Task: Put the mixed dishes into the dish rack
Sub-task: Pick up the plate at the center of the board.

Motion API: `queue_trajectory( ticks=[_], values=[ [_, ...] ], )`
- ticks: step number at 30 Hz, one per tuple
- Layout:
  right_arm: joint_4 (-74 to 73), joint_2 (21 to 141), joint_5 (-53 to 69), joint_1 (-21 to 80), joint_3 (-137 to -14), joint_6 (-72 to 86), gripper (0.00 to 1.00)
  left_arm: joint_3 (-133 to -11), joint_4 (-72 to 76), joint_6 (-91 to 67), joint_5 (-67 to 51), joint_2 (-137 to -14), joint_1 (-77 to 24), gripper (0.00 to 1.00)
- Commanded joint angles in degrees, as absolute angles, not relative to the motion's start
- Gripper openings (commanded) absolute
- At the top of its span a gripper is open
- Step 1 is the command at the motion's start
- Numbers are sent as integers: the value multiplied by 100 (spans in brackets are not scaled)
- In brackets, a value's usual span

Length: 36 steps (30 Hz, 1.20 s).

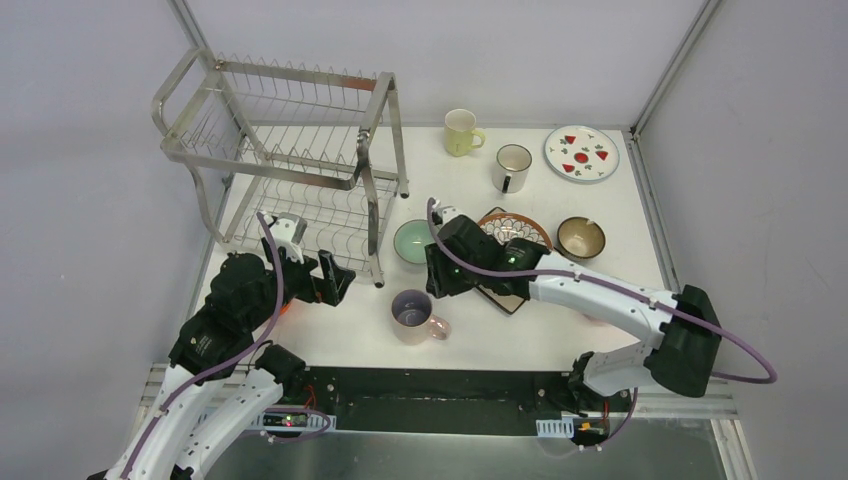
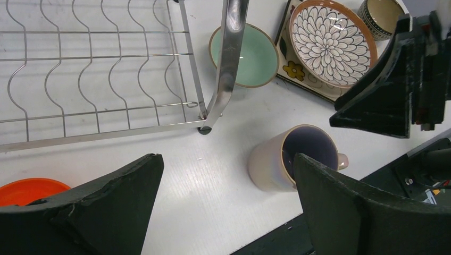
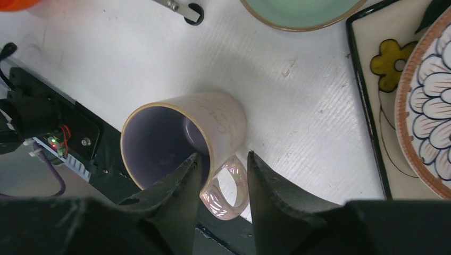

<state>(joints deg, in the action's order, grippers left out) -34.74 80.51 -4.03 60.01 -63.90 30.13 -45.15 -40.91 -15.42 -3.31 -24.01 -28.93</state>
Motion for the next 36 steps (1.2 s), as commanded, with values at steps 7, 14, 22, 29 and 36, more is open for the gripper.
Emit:
queue_trajectory(
  ticks=[7, 14, 22, 29, 36],
  values=[
    [-3938, 7142, -1181, 4813, -5834, 4078, 41, -4520, -3975, -1477, -369, -2398, -2927, 98],
    [-4122, 5913, -1688, 3483, -4695, 5002, 43, -4513, -3980, -1468, -363, -2360, -2927, 98],
    [-3923, 5034, -1471, 2245, -3880, 5122, 43, -4526, -3972, -1459, -413, -2403, -2927, 98],
    [-3119, 4966, -1033, 1740, -3317, 5519, 41, -4522, -3976, -1468, -431, -2382, -2927, 98],
    [-2610, 5137, -756, 1447, -2997, 5869, 39, -4509, -3975, -1466, -437, -2344, -2927, 98]
  ],
)
